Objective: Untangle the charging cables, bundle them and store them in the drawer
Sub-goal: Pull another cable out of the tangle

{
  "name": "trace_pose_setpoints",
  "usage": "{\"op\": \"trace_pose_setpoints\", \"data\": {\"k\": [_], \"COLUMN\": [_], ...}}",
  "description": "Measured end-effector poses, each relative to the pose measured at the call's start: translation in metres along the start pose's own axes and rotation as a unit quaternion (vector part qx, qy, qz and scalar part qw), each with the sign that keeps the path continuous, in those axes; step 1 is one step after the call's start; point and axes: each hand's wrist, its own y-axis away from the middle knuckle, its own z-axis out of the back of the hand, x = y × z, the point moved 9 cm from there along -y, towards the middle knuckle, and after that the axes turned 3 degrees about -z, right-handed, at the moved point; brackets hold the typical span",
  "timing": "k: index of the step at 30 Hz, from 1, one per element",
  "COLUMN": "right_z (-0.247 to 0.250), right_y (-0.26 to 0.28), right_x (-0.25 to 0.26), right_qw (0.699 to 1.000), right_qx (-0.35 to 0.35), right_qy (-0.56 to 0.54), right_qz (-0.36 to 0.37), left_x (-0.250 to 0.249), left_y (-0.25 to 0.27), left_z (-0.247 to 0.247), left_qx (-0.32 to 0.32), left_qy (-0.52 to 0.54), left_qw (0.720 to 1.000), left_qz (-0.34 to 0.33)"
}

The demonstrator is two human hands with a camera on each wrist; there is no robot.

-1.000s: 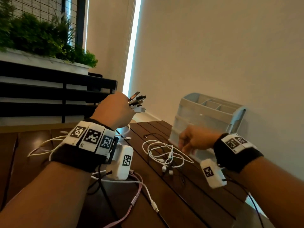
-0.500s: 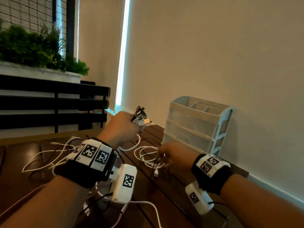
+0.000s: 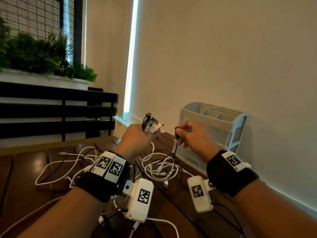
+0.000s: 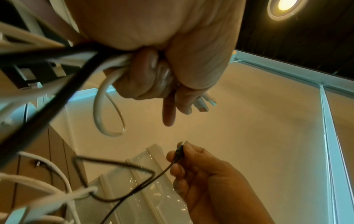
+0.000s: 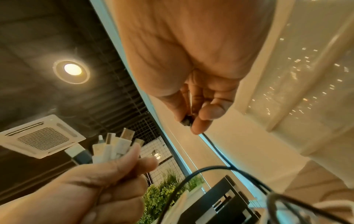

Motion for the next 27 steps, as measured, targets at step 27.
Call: {"op": "trace_pose_setpoints", "data": {"k": [27], "right_z": [-0.039], "right_y": [0.009], "right_x": [-0.022], "right_qw": [0.983], "right_qx": [0.175], "right_qy": [0.05], "right_qz": [-0.015], "left_x": [-0.003], "left_y": [-0.017], "left_z": [0.034], "left_qx": [-0.072], "left_qy": [-0.002], "left_qw": [0.997], "left_qz": [-0.024]}}
